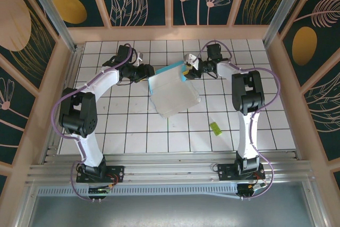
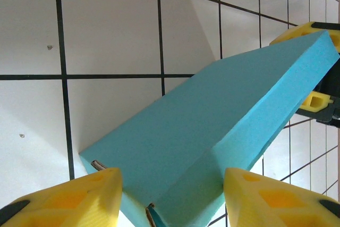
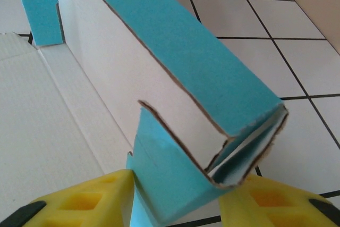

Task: Fold the paper box

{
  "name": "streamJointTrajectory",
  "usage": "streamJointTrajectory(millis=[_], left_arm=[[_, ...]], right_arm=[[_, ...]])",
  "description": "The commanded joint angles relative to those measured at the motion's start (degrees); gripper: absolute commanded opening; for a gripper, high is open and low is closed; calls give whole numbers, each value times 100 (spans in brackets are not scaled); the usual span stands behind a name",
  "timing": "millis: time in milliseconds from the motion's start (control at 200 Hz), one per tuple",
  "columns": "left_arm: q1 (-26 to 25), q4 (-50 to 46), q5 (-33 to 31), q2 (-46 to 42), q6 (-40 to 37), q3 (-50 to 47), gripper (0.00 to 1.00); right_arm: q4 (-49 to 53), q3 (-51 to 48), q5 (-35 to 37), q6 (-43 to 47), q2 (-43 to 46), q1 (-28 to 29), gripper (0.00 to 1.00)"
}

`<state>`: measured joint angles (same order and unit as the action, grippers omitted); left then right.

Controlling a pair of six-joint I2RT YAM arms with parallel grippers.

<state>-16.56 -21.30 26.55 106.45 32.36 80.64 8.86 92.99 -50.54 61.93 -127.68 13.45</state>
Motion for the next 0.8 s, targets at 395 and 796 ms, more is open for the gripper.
streamJointTrajectory(millis=[395,796], left_arm=[[-43,5,148,-31,-28,-57,53],[-51,73,191,-61,-20,-110,53]], right_arm=[[-608,23,1394,-1460,-39,414,30],[-975,-392,2377,-2070,164,679,15]])
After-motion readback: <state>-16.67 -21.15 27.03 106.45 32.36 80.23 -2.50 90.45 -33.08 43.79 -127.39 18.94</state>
